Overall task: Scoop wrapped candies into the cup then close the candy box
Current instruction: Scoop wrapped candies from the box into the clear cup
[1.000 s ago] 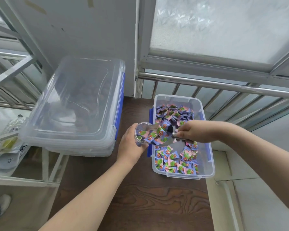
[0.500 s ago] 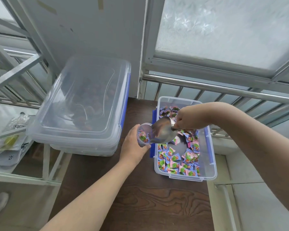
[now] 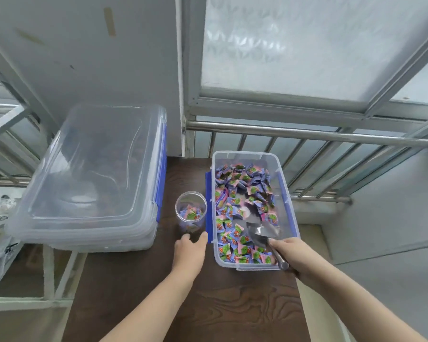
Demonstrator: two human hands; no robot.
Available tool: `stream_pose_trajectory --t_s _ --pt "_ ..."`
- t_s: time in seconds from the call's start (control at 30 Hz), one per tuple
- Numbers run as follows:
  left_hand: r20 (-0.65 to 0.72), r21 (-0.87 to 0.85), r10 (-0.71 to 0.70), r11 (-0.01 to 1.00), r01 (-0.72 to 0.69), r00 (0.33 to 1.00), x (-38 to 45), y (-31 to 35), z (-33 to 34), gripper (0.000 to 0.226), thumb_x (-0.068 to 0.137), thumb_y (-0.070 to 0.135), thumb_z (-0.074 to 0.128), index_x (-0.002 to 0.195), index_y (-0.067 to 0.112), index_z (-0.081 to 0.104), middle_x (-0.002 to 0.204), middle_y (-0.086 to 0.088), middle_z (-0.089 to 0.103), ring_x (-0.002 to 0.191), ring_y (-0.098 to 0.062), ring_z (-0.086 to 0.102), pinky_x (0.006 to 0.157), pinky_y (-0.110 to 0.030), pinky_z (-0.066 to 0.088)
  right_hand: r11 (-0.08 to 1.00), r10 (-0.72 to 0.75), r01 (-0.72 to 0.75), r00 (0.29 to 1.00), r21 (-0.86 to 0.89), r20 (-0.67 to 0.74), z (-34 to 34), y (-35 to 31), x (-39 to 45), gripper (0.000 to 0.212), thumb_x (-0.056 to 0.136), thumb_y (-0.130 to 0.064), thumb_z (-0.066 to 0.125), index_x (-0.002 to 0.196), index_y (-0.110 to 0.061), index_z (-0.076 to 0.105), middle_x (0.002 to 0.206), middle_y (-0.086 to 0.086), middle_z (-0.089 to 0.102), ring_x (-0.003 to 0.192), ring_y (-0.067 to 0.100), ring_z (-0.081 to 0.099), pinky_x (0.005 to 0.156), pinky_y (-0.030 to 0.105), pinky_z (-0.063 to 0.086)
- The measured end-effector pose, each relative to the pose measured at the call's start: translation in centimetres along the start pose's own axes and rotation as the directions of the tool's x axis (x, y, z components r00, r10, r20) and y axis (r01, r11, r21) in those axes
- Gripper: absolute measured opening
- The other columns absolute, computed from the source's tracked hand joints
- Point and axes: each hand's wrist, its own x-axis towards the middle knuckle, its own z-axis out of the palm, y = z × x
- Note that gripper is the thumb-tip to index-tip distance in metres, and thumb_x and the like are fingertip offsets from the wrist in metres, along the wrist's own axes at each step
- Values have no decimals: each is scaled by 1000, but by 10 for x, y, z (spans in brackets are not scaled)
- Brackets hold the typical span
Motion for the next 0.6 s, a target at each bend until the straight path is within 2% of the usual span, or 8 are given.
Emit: stream_pose_trajectory --t_s 0.07,0.13,0.17,0.3,0.43,0.53,0.6 --pt "69 58 133 989 -137 989 -12 -2 13 61 99 51 51 149 18 43 150 -2 45 132 -20 52 96 -31 48 985 51 -51 999 167 6 3 5 6 46 96 -27 55 59 -2 64 51 17 51 31 18 34 38 22 27" --pt "110 124 273 950 -286 956 -17 -1 21 59 99 46 54 152 24 38 151 4 44 133 -16 50 101 -35 51 955 69 -70 997 288 13 8 0 7 30 97 -20 54 77 2 58 50 14 54 27 16 33 35 20 30" --pt "121 162 321 927 -337 939 -16 0 23 59 100 42 55 153 27 35 152 6 43 134 -14 49 103 -36 51 939 73 -71 997 337 7 10 -4 7 24 97 -18 53 84 1 56 56 15 56 26 14 34 34 19 31" --pt "165 210 344 903 -374 924 -9 0 23 58 101 33 52 155 33 30 147 9 50 127 -10 55 94 -38 58 887 71 -36 996 460 -59 18 -17 25 11 96 -12 48 98 -2 53 69 19 57 26 12 37 34 18 33" --pt "182 202 325 911 -359 928 -8 -2 22 60 102 34 49 158 32 26 147 10 51 125 -9 56 87 -26 59 919 71 -13 988 394 -135 20 -27 51 21 92 -19 49 88 0 58 70 18 61 39 19 41 40 22 34" --pt "192 198 320 913 -356 928 -8 -1 22 59 103 33 47 158 32 25 148 11 50 121 -6 57 75 -14 53 958 48 7 982 286 -185 20 -29 62 37 97 -22 47 66 -5 54 56 9 56 44 20 41 46 24 31" --pt "200 197 314 915 -352 928 -7 -1 22 59 104 33 46 158 33 24 149 12 48 123 -6 55 76 -12 51 963 39 16 980 270 -196 22 -32 69 42 101 -23 44 64 -5 53 52 6 52 43 20 42 44 25 33"
